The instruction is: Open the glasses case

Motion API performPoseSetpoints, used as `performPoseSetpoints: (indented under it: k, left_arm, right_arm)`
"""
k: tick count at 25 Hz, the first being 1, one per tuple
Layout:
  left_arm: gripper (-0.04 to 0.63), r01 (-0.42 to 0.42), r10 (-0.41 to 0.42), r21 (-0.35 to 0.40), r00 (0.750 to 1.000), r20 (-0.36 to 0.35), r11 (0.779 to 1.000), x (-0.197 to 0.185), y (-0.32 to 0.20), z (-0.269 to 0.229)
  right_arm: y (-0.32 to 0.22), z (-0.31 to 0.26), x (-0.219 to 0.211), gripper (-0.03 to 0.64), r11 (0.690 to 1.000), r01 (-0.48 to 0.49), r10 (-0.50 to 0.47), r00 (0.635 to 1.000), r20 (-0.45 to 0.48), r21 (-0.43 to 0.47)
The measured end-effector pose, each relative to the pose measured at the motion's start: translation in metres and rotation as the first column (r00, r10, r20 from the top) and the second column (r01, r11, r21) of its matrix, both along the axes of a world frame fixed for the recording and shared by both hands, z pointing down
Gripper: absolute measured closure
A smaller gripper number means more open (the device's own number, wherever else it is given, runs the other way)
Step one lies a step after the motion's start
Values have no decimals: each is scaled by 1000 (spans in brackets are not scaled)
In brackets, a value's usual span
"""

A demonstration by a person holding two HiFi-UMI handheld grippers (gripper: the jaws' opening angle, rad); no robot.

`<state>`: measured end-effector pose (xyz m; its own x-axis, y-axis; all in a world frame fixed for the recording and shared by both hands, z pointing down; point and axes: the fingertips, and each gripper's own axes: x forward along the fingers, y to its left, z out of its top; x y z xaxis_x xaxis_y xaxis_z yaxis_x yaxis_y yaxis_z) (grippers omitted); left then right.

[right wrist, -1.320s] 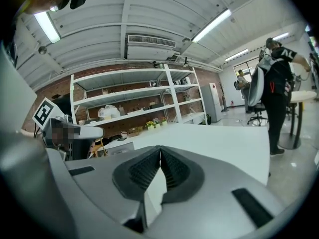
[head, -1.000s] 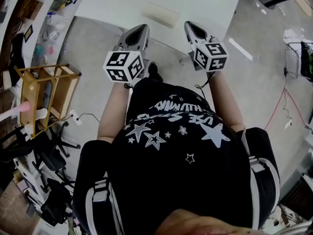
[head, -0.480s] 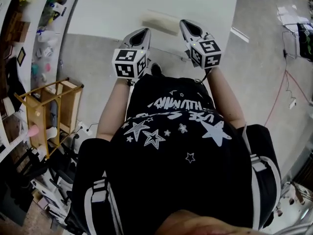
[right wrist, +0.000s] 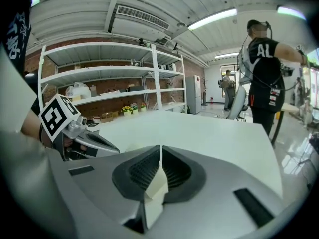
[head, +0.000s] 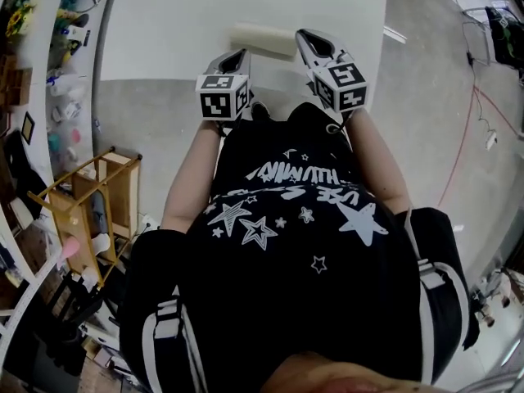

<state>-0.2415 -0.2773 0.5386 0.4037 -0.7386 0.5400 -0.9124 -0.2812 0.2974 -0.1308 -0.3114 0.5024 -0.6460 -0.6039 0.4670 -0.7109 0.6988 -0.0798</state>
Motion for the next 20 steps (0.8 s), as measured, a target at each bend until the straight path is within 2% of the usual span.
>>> performPoseSetpoints:
  k: [4,9,16,20]
  left_arm:
    - [583,-5,5,-50,1000,1,999,3,-6,11]
    - [583,1,0,-91,1000,13,996,9,-13,22]
    - [583,28,-25,-131,999,22,991,13,-22,27]
    - [583,44,-39,-147,999,34,988,15,-23,27]
  right_arm:
    - [-4,4,10,607,1000,-22,21,1000,-7,-16]
    - [-8,12,16,607,1000,-2,1,999,-35,-25]
    - [-7,27,12,607,992,116,-121,987,-108,-45]
    - [-6,33,12,607,984,161,-168,979,-114,-70]
